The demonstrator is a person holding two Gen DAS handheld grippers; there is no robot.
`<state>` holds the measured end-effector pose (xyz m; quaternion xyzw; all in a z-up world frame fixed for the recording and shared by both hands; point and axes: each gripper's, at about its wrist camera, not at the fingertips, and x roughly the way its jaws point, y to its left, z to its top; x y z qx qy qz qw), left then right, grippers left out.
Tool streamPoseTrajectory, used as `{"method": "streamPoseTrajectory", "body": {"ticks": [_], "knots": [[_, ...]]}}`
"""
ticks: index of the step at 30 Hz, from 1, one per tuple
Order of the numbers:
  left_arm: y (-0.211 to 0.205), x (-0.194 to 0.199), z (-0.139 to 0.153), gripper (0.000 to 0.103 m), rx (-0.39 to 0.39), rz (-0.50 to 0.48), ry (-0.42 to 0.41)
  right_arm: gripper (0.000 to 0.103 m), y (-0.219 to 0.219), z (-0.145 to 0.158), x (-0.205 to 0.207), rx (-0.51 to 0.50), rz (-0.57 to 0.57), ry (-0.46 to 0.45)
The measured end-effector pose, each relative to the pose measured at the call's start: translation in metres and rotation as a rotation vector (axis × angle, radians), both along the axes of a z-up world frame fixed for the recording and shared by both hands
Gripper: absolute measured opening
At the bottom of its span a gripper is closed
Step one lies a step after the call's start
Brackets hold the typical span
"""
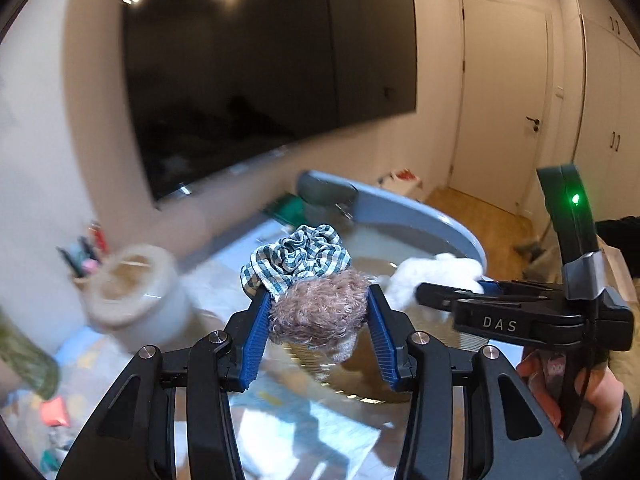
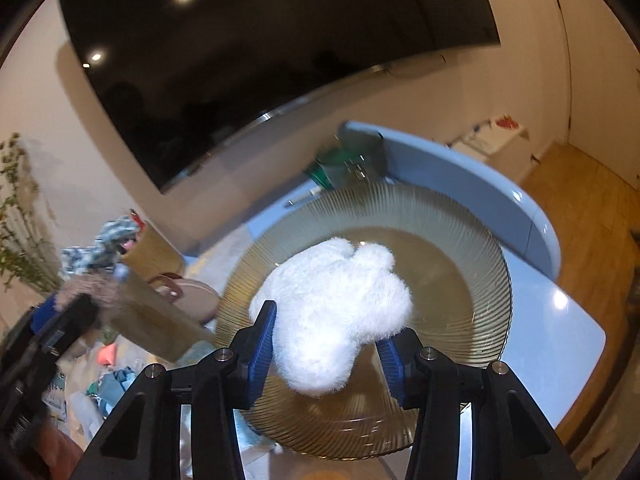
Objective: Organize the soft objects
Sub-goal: 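Carry both plushes to the glass bowl and open both tools, then move both open tools back over the desk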
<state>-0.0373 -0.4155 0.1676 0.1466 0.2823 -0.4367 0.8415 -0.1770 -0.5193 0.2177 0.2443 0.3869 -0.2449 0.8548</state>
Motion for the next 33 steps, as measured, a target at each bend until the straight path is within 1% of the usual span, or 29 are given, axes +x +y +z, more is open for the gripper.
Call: {"method": "streamPoseTrajectory", "body": {"ticks": [1, 2, 3, 4, 6, 9, 11, 14, 18, 19, 20, 22, 23, 24, 25, 28, 31, 33], "knots": [[-0.005, 0.001, -0.004, 0.05, 0.008, -0.004, 0.004, 0.056, -0.003, -0.003, 0.0, 0.02, -0.009, 0.007], [-0.011, -0.001, -0.009, 0.06, 0.022, -0.008, 0.003, 0.065, -0.007, -0.005, -0.002, 0.047, -0.019, -0.001], [-0.016, -0.002, -0.014, 0.074, 0.037, -0.02, 0.002, 0.069, -0.01, -0.006, -0.004, 0.061, -0.026, -0.014], [-0.021, -0.003, -0.017, 0.078, 0.052, -0.032, 0.003, 0.073, -0.012, -0.006, -0.006, 0.07, -0.035, -0.022], [-0.02, -0.007, -0.021, 0.078, 0.066, -0.042, 0.002, 0.075, -0.014, -0.005, -0.012, 0.074, -0.05, -0.015], [-0.01, -0.016, -0.018, 0.078, 0.059, -0.066, -0.008, 0.075, -0.014, -0.002, -0.021, 0.07, -0.044, -0.014], [0.005, -0.018, -0.014, 0.078, 0.053, -0.066, -0.011, 0.075, -0.009, 0.0, -0.026, 0.052, -0.039, -0.007], [0.029, -0.024, -0.007, 0.078, 0.044, -0.039, -0.028, 0.076, 0.0, 0.0, -0.03, 0.039, -0.034, -0.002], [0.082, -0.032, 0.002, 0.078, 0.024, 0.016, -0.038, 0.077, 0.013, -0.003, -0.023, 0.038, 0.001, -0.006], [0.1, -0.035, 0.005, 0.078, 0.018, 0.038, -0.045, 0.078, 0.017, -0.002, -0.019, 0.021, 0.012, -0.011], [0.115, -0.038, 0.007, 0.078, 0.014, 0.057, -0.052, 0.083, 0.018, -0.002, -0.015, 0.005, 0.013, -0.01], [0.146, -0.043, 0.01, 0.078, 0.016, 0.115, -0.075, 0.086, 0.024, -0.004, -0.008, -0.016, 0.003, 0.006], [0.171, -0.047, 0.01, 0.078, 0.02, 0.162, -0.088, 0.086, 0.028, -0.005, -0.005, 0.0, 0.016, 0.003], [0.184, -0.05, 0.011, 0.078, 0.02, 0.184, -0.09, 0.086, 0.034, -0.007, -0.004, 0.017, 0.032, -0.007], [0.205, -0.053, 0.011, 0.078, 0.018, 0.217, -0.086, 0.086, 0.041, -0.008, -0.002, 0.03, 0.052, -0.014], [0.276, -0.06, 0.008, 0.078, 0.007, 0.353, -0.068, 0.086, 0.079, -0.012, 0.005, 0.031, 0.143, -0.005], [0.326, -0.062, 0.012, 0.078, -0.003, 0.459, -0.076, 0.086, 0.115, -0.013, 0.011, 0.025, 0.235, -0.004], [0.359, -0.067, 0.021, 0.078, -0.026, 0.527, -0.095, 0.086, 0.144, -0.011, 0.012, -0.004, 0.283, -0.016]]}}
